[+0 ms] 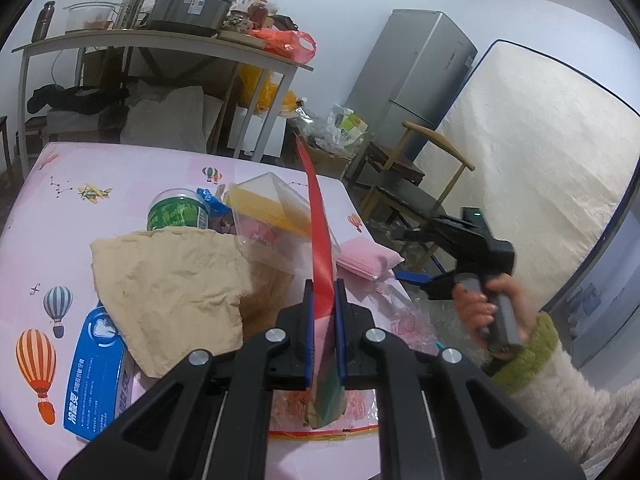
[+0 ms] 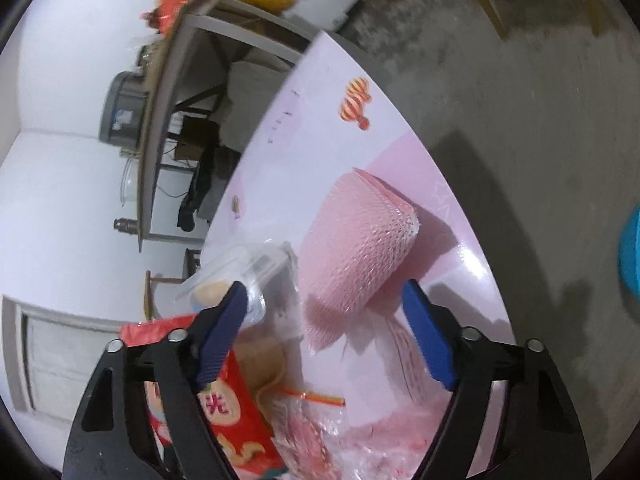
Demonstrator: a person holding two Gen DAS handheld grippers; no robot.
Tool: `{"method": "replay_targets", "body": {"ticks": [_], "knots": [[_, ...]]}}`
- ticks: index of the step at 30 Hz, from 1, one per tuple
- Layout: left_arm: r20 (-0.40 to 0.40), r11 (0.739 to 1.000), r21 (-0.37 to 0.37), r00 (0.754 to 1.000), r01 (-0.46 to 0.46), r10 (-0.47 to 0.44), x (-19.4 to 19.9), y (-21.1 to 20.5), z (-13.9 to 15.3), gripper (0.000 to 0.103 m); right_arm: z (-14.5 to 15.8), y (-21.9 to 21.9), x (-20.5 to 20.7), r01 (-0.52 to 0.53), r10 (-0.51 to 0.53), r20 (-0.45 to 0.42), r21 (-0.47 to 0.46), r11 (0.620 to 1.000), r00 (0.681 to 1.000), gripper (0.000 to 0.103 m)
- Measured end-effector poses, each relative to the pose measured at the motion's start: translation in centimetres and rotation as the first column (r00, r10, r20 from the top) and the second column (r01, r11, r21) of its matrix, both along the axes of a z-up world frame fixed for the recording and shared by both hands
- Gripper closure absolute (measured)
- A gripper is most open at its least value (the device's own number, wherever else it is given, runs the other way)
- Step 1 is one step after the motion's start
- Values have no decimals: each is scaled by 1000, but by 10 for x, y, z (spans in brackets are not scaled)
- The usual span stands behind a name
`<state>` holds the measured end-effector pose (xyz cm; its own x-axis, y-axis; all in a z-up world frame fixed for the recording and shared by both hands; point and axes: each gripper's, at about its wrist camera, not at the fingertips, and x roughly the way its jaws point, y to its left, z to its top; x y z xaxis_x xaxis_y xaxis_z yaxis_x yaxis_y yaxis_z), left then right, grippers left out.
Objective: Collect trash
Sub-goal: 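Lift the red box with the left gripper while the right gripper grasps the pink sponge, then carry the red box and pink sponge over the blue wastebasket and release both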
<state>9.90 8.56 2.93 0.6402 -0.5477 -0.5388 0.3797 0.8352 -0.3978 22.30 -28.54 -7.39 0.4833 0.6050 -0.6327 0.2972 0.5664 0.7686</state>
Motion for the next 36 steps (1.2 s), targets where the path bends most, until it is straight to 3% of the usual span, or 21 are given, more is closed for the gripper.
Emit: {"method": "replay_targets", "body": {"ticks": [6,8,13,24,36], "knots": [[-2,1000,-2,1000,18,-18,4,-3,-4,95,-11,-1,4,34,-33,-45,30,999,998,47],[-1,1000,-4,1000,19,-19,5,-2,-4,95,-14,-2,1,44,-41,-52,41,998,998,60],[1,1000,-5,1000,19,-19,4,-2,-5,95,-17,-9,-5,71,-68,-35,108,992,997,70],[37,1000,-19,999,9,-8,2,-4,2,95,7,-32,-23,116,-140,93,221,968,986,73],[111,998,-59,994,26,-19,-13,-26,27,95,55,-59,-81,93,-154,259,234,968,953,73]]}}
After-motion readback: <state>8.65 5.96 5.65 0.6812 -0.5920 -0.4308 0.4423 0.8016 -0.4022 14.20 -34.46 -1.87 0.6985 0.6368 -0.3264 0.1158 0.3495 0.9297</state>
